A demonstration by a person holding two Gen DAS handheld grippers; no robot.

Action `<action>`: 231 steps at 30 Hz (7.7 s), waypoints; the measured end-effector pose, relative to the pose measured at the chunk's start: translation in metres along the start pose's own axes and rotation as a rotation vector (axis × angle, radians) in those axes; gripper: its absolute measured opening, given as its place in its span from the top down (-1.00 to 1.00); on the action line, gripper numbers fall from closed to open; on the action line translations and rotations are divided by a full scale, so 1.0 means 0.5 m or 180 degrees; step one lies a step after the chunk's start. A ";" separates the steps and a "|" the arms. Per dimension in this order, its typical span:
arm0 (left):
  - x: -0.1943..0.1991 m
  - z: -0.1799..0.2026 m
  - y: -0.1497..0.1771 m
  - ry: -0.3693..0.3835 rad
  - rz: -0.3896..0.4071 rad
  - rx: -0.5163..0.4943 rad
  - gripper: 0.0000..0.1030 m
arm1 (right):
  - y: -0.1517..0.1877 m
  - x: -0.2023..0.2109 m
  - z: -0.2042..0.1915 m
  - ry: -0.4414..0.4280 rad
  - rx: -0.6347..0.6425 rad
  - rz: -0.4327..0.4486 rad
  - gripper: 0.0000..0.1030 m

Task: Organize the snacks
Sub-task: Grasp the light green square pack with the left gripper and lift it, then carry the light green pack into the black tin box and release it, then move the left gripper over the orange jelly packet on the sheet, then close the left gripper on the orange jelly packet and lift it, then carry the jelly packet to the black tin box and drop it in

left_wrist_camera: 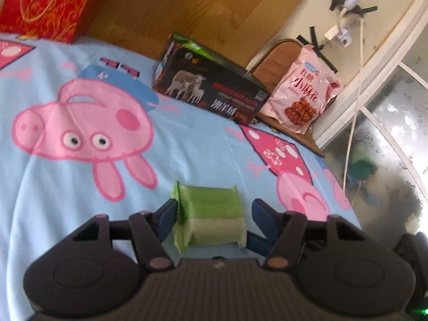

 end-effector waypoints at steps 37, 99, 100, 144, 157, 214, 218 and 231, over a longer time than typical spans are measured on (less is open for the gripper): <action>-0.051 -0.004 -0.241 0.0019 0.0224 -0.0310 -0.41 | -0.183 -0.100 0.179 0.0117 -0.0887 0.0567 -0.01; 0.104 -0.014 0.087 0.0390 -0.0138 0.0167 -0.77 | 0.008 0.066 0.039 0.0246 -0.0421 0.0252 -0.33; 0.104 -0.018 0.086 0.0404 -0.0132 0.0204 -0.78 | 0.011 0.068 0.035 0.0205 -0.0411 0.0253 -0.33; 0.146 -0.038 0.056 0.0602 -0.0023 0.0430 -0.86 | 0.034 0.090 -0.047 -0.0652 -0.0276 0.0035 -0.36; 0.115 -0.010 0.098 0.0666 -0.0282 0.0260 -0.86 | 0.074 0.102 -0.109 -0.0432 0.0443 0.0050 -0.45; -0.073 0.054 0.076 0.0913 -0.0834 0.0201 0.28 | 0.054 0.064 0.053 0.0294 -0.0352 0.0138 0.56; -0.072 0.072 0.064 0.0890 -0.0758 0.0074 0.34 | 0.044 0.068 0.044 0.0415 -0.0204 0.0256 0.67; -0.050 0.082 0.003 0.0956 -0.0566 -0.0047 0.36 | -0.020 0.071 0.047 0.0463 -0.0085 0.0645 0.77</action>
Point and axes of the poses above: each gripper's, at about its wrist camera, not at the fingertips, and x roughly against the way its jaws point, z to its right, y to its underside, the point moved 7 cm from there along -x, roughly the way its jaws point, and after that the axes turned 10 degrees about y, right-handed, at the moved point
